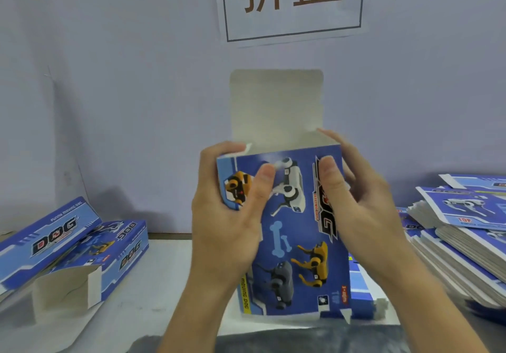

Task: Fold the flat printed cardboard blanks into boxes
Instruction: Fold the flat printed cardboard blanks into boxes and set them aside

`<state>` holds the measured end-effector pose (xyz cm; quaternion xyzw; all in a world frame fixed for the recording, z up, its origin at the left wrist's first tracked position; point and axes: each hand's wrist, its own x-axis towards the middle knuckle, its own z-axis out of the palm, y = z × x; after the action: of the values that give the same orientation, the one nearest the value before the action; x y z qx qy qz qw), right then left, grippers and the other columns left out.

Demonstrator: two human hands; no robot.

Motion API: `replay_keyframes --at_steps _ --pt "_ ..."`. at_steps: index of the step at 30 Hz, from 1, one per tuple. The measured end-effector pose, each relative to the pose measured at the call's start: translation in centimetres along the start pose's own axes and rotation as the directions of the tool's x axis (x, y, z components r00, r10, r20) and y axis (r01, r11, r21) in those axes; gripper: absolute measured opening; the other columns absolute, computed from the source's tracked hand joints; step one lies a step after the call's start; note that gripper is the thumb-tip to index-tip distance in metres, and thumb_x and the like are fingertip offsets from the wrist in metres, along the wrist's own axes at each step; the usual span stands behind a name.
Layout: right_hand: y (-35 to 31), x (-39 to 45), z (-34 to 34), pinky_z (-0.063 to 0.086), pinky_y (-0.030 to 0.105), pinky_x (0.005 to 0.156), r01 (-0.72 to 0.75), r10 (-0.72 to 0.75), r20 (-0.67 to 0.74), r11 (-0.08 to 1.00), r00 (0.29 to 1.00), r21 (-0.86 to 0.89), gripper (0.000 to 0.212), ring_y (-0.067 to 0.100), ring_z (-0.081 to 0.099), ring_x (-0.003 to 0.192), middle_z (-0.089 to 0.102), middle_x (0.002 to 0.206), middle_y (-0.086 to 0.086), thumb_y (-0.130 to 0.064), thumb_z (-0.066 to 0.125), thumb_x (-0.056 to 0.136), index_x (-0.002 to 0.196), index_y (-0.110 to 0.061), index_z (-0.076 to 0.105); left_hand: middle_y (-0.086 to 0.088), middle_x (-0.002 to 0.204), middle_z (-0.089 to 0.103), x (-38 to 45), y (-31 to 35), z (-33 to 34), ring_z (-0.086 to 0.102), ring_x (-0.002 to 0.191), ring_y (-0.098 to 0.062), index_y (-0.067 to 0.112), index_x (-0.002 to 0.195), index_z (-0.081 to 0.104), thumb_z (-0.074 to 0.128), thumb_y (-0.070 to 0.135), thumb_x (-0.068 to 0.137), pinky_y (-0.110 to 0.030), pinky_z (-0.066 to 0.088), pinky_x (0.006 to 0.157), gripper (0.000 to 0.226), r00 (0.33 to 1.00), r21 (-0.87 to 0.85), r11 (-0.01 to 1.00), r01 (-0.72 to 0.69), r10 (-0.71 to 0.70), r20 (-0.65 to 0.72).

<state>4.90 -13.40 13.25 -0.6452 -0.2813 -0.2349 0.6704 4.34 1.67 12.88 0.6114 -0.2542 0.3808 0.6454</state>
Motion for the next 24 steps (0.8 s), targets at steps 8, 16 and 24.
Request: replay_keyframes --at_steps 8,16,24 --pt "0.6 -0.2 0.1 0.051 0.031 0.044 -0.095 0.095 -0.065 0.995 0.993 0.001 0.038 0.025 0.057 0.051 0.058 0.061 0.009 -0.054 0.041 0.1 0.102 -0.021 0.059 0.008 0.057 0.053 -0.6 -1.5 0.3 0.056 0.051 -0.011 0.026 0.083 0.048 0.061 0.058 0.092 -0.022 0.043 0.045 0.036 0.974 -0.053 0.976 0.212 -0.215 -0.066" --pt "0.9 0.2 0.5 0.044 0.026 0.044 -0.218 0.225 -0.128 0.973 0.966 0.069 0.043 0.015 0.052 0.049 0.052 0.066 0.001 -0.038 0.048 0.075 0.117 -0.041 0.047 -0.011 0.091 0.066 -0.3 -0.7 0.2 0.057 0.059 -0.017 0.051 0.094 0.052 0.046 0.025 0.078 -0.031 0.048 0.047 0.031 0.952 -0.126 0.953 0.275 -0.289 -0.103" --pt "1.0 0.4 0.4 0.042 0.026 0.043 -0.136 0.149 -0.11 0.983 0.983 0.122 0.019 0.018 0.053 0.048 0.054 0.06 0.003 -0.03 0.043 0.08 0.091 -0.035 0.058 -0.002 0.083 0.064 -0.3 -0.4 0.4 0.061 0.062 -0.015 0.029 0.098 0.064 0.05 0.021 0.093 -0.038 0.047 0.049 0.017 0.976 -0.132 0.968 0.212 -0.218 -0.031"
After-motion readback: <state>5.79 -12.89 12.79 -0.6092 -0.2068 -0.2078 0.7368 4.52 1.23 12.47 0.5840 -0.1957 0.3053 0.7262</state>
